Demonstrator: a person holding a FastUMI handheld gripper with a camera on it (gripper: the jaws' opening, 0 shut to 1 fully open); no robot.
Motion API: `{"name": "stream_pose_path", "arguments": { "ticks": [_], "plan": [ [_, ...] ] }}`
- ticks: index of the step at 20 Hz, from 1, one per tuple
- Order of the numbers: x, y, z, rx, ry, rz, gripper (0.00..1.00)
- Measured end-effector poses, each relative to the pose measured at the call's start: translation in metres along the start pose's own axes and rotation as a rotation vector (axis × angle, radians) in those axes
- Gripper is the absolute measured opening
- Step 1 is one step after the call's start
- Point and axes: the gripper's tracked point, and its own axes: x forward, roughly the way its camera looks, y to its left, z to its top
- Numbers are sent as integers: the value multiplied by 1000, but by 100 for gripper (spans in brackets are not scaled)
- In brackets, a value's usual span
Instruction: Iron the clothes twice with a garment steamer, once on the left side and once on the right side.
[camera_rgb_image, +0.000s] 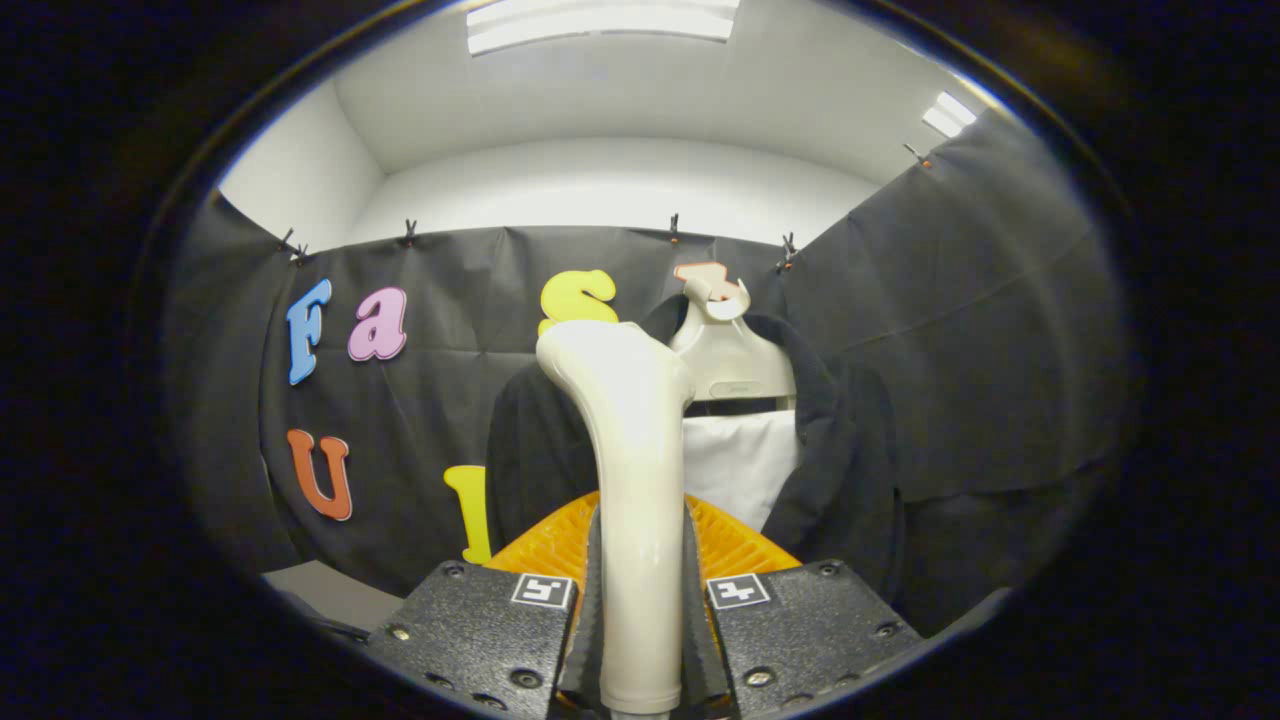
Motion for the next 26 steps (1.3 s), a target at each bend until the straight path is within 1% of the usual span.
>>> {"name": "stream_pose_path", "arguments": {
  "ticks": [4,8,13,17,26],
  "plan": [
    [-6,-1,-32,-29,44,-5,36],
    [-13,-6,-59,-68,80,-36,36],
    [-25,-10,-97,-89,146,-53,36],
    [-37,-14,-114,-87,180,-65,36],
    [-63,-24,-173,-97,277,-89,36]
  ]
}}
